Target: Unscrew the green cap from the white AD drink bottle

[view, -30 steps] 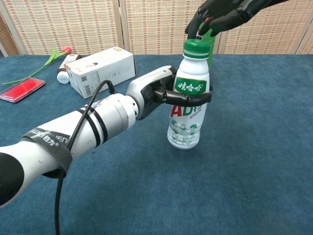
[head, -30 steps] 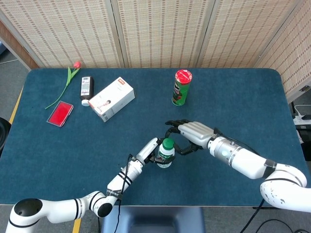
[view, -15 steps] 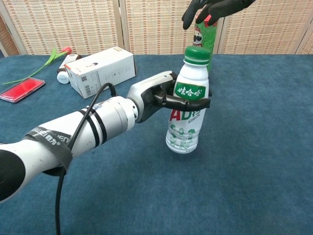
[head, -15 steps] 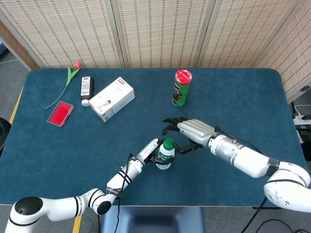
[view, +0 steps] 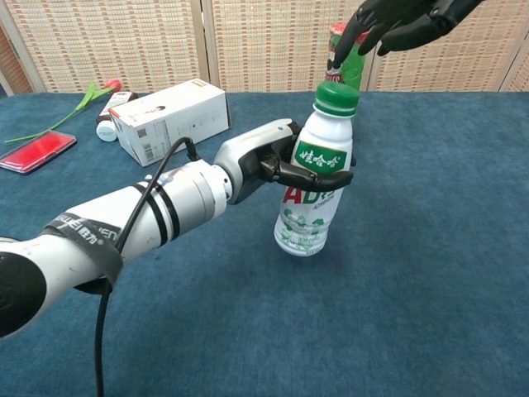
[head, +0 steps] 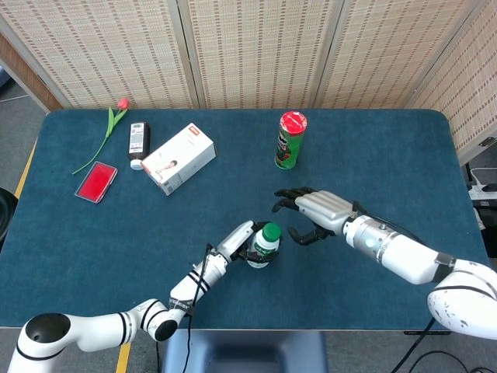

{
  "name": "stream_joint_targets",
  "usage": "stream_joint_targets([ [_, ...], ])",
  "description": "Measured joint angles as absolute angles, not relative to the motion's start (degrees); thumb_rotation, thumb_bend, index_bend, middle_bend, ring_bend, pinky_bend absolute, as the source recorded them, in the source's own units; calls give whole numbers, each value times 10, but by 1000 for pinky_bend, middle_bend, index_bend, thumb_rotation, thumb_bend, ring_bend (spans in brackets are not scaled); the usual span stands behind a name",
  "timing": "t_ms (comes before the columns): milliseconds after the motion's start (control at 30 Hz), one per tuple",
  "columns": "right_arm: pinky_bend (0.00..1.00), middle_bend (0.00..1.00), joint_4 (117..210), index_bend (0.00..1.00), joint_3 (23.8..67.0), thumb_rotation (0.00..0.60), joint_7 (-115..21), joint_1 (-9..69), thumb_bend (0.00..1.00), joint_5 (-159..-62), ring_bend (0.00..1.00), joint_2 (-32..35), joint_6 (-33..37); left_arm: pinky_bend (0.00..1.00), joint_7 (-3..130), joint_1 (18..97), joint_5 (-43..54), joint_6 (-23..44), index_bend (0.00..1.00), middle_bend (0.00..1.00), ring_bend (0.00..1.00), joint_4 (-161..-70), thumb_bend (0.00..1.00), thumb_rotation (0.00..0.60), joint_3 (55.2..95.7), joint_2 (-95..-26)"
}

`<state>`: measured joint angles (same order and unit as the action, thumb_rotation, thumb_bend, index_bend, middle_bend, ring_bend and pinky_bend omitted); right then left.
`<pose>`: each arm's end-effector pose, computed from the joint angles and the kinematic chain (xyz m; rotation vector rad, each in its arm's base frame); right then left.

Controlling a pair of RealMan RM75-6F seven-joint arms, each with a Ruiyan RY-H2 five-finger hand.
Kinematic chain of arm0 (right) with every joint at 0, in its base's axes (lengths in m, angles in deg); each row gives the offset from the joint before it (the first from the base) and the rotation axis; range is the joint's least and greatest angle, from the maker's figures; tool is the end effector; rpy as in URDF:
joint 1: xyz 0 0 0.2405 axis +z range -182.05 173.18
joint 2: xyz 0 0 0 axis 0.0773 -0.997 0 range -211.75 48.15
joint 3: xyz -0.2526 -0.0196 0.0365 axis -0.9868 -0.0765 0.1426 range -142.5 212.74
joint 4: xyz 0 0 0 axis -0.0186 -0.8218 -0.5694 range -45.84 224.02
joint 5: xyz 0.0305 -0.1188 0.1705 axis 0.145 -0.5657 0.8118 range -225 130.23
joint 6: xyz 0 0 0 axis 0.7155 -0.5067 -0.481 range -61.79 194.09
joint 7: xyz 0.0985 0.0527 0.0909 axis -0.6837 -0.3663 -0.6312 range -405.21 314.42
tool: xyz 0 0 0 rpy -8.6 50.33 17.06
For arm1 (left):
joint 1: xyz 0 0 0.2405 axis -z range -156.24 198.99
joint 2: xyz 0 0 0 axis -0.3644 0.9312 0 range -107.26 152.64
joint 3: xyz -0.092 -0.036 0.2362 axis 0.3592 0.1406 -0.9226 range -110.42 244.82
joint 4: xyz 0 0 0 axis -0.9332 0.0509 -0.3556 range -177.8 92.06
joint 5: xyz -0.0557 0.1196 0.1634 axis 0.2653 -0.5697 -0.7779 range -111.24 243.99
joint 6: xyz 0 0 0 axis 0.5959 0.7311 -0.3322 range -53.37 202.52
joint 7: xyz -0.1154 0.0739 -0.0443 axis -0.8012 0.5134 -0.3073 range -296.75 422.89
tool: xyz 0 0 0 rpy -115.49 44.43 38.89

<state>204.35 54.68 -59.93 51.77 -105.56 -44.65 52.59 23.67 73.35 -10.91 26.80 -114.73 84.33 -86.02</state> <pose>-0.0597 -0.3329 0.1596 2.1297 -1.3604 0.7147 -0.0262 0.3308 -0.1077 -1.7137 -1.9679 -1.6079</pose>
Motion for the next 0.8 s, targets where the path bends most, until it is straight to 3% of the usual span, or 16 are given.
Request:
stream_joint_targets([
  [567, 0, 0, 2005, 216, 571, 422, -675, 566, 529, -990, 0, -474, 712, 441, 189, 747, -116, 285, 741, 879, 437, -1144, 821, 600, 845, -845],
  [800, 0, 0, 1995, 215, 596, 421, -674, 554, 530, -985, 0, -464, 727, 443, 191, 752, -122, 281, 741, 879, 437, -1143, 824, 600, 841, -847],
])
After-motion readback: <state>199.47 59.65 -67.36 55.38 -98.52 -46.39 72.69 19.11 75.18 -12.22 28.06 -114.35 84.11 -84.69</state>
